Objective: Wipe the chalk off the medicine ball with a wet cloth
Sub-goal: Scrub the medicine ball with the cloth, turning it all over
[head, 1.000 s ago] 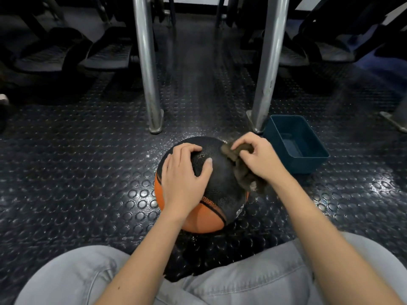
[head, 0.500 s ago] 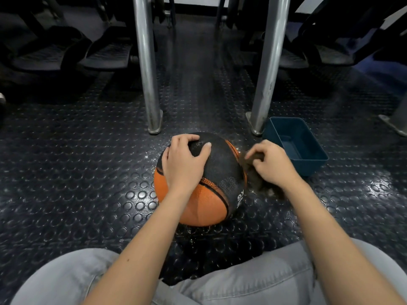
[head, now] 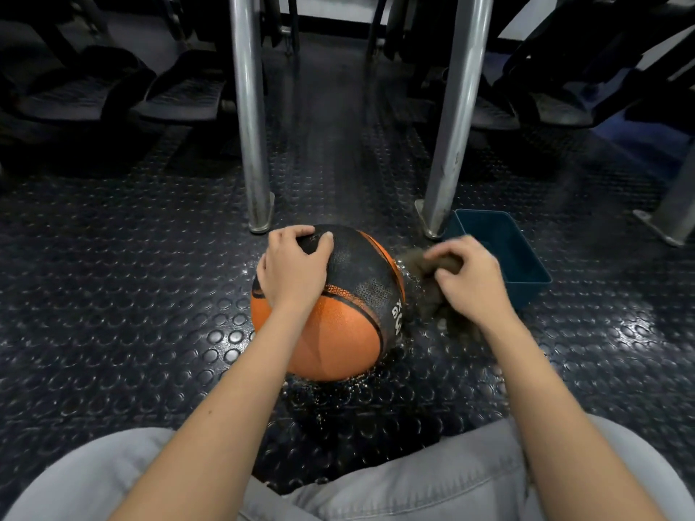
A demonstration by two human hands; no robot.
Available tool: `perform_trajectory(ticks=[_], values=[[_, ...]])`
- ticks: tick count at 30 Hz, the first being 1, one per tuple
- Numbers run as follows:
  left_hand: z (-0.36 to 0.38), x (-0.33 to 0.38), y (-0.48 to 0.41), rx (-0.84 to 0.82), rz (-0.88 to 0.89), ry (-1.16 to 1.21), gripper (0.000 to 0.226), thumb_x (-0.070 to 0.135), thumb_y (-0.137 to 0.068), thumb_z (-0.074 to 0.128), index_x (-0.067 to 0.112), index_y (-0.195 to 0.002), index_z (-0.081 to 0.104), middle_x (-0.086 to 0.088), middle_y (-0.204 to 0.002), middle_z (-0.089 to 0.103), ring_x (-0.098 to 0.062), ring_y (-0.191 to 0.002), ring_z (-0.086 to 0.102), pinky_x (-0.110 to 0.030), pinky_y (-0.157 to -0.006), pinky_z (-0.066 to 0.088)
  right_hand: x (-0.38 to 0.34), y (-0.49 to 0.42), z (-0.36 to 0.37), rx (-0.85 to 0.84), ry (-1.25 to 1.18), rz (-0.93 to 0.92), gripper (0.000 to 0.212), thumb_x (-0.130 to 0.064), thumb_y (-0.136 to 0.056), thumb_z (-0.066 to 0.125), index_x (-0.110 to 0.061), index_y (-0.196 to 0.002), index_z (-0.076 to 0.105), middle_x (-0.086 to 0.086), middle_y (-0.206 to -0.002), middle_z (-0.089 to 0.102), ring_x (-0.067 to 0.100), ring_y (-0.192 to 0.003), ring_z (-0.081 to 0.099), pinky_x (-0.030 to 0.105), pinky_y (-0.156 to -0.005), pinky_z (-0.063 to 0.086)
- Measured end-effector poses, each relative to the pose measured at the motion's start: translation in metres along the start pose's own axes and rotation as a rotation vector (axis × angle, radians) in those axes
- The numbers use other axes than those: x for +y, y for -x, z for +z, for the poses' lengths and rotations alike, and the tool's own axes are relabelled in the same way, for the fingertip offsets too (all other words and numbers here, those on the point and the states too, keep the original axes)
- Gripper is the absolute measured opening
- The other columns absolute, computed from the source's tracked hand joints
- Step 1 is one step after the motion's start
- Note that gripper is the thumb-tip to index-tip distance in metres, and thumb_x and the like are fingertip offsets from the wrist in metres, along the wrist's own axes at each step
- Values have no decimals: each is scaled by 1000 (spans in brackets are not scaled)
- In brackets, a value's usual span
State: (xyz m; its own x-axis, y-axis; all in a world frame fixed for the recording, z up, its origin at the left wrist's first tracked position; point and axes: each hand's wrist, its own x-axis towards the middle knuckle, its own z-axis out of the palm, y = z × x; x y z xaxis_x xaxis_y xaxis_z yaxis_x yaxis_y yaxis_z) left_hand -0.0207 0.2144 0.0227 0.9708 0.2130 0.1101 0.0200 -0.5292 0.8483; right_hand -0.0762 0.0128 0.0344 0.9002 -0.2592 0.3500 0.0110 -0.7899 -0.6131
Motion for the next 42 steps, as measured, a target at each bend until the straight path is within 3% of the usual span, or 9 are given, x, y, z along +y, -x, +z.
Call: perform_trajectory(ticks=[4, 9, 13, 16, 22, 25, 29, 36, 42], values=[[-2, -3, -1, -10, -17, 11, 32, 48, -89, 56, 27, -113, 60, 8, -127, 49, -14, -121, 48, -40, -112, 24, -39, 15, 20, -126, -262, -297, 31, 11, -65, 54, -13, -80, 67, -4, -88, 57, 12, -90, 56, 22, -86, 40], [-1, 0, 2, -10, 1, -14, 33, 48, -90, 55, 27, -115, 60, 7, -129, 49, -16, -123, 47, -38, -112, 23, 6, 7, 20, -190, 41, 51, 34, 9, -76, 54, -24, -76, 63, -3, -94, 55, 22, -101, 53, 35, -94, 42], [-1, 0, 3, -14, 3, -19, 33, 48, -89, 55, 27, -114, 60, 7, -129, 49, -15, -123, 46, -40, -112, 23, -24, 8, 12, 19, -165, -89, 31, 11, -71, 56, -15, -82, 69, -3, -89, 56, 10, -90, 55, 11, -82, 38], [0, -2, 5, -1, 18, -19, 32, 48, -89, 56, 28, -113, 60, 7, -127, 49, -15, -122, 47, -41, -112, 23, -37, 18, 22, -59, -274, -286, 31, 7, -67, 54, -13, -84, 70, -2, -89, 56, 12, -89, 56, 19, -85, 41], [5, 5, 9, 22, 52, -55, 31, 46, -90, 55, 26, -114, 60, 6, -127, 50, -16, -121, 47, -40, -112, 25, 9, 6, 28, -30, 30, 102, 25, 5, -79, 56, -14, -89, 69, 0, -97, 53, 24, -102, 54, 24, -88, 38], [5, 1, 9, 30, 37, -43, 31, 46, -89, 55, 28, -113, 60, 8, -126, 49, -14, -121, 46, -40, -112, 24, -16, 7, 17, 114, -151, -49, 26, 7, -75, 56, -14, -86, 68, -1, -94, 55, 11, -95, 54, 12, -84, 37], [5, 1, 11, 32, 55, -57, 31, 45, -90, 55, 28, -115, 59, 8, -126, 49, -14, -122, 45, -38, -112, 22, -27, 18, 28, -73, -292, -176, 29, 11, -71, 55, -13, -81, 66, 3, -90, 56, 6, -86, 54, 10, -83, 39], [-28, -19, 7, -531, 406, -62, 62, 73, -59, 45, 56, -118, 35, 34, -132, 28, 2, -139, 10, -33, -115, -3, 19, -3, 30, -171, -23, 260, 27, 2, -82, 55, -20, -94, 65, 3, -107, 56, 21, -108, 50, 19, -85, 33], [-28, -29, 7, -487, 468, -133, 65, 77, -57, 40, 61, -119, 27, 31, -135, 26, -1, -140, 10, -38, -116, -1, -29, 0, 5, 102, -362, 100, 30, -3, -75, 62, -21, -95, 49, -11, -90, 55, 6, -88, 53, 20, -79, 41]])
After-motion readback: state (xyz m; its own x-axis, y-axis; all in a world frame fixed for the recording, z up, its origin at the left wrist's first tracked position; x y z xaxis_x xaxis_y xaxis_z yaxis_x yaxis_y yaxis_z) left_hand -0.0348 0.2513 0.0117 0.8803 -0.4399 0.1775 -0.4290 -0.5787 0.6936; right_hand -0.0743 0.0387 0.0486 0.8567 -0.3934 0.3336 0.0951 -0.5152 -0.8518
